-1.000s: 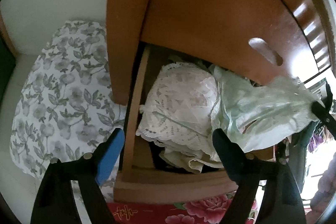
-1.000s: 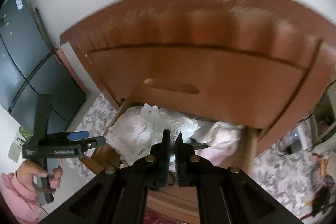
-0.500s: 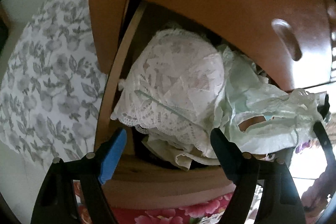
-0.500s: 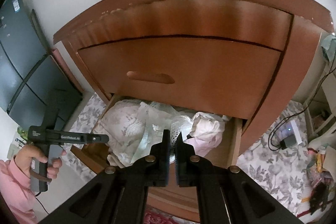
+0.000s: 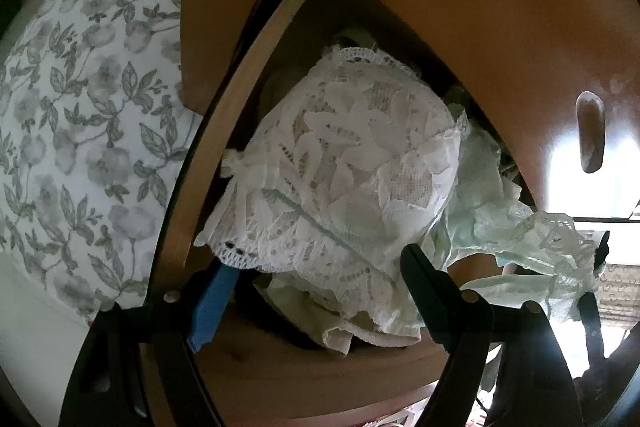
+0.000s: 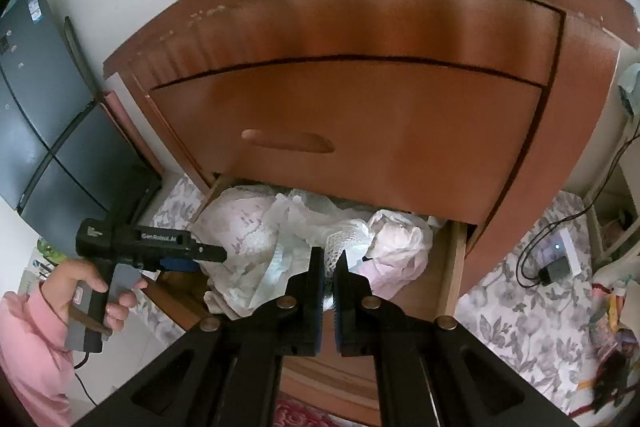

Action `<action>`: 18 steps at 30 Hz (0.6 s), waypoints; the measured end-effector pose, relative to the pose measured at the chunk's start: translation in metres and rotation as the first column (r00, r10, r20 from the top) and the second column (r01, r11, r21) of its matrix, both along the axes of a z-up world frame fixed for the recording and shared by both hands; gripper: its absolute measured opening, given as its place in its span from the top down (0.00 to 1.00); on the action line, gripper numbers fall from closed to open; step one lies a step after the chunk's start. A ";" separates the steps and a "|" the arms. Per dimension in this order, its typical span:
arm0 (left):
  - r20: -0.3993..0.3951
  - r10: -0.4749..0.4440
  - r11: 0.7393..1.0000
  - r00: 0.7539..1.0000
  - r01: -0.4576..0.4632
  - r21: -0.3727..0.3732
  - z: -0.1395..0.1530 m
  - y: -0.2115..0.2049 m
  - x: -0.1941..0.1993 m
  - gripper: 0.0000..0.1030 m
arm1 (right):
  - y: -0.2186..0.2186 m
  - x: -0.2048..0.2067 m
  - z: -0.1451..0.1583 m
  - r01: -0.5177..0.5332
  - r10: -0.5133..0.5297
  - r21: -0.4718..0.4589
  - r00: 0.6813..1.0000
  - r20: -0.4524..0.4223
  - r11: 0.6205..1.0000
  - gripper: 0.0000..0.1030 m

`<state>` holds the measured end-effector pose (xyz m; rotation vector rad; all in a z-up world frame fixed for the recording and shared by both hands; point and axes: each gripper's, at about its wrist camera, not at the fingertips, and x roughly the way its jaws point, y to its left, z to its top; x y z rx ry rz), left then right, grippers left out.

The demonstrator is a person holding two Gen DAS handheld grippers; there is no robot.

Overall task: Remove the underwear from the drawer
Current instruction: 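Grasp the white lace bra cup with the left tool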

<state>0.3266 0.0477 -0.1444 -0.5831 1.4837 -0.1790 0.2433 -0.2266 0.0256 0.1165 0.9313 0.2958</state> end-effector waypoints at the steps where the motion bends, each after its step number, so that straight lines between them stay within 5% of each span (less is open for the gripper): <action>1: 0.000 0.004 1.000 1.000 -0.004 0.002 0.000 0.000 0.000 0.20 | -0.001 0.000 -0.001 0.001 -0.001 0.001 1.000 -0.002 1.000 0.96; 8: 0.107 0.016 1.000 0.994 -0.015 -0.007 0.017 -0.005 -0.001 0.22 | -0.006 0.000 -0.007 0.005 -0.005 0.017 1.000 -0.015 1.000 0.96; 12: 0.218 0.014 1.000 0.976 -0.008 -0.028 0.035 -0.008 -0.004 0.40 | -0.007 -0.001 -0.009 0.005 -0.004 0.019 1.000 -0.018 1.000 0.96; 18: 0.283 0.026 0.994 0.959 0.005 -0.106 0.041 -0.012 -0.003 0.44 | -0.009 -0.001 -0.012 0.010 -0.009 0.031 1.000 -0.028 0.999 0.96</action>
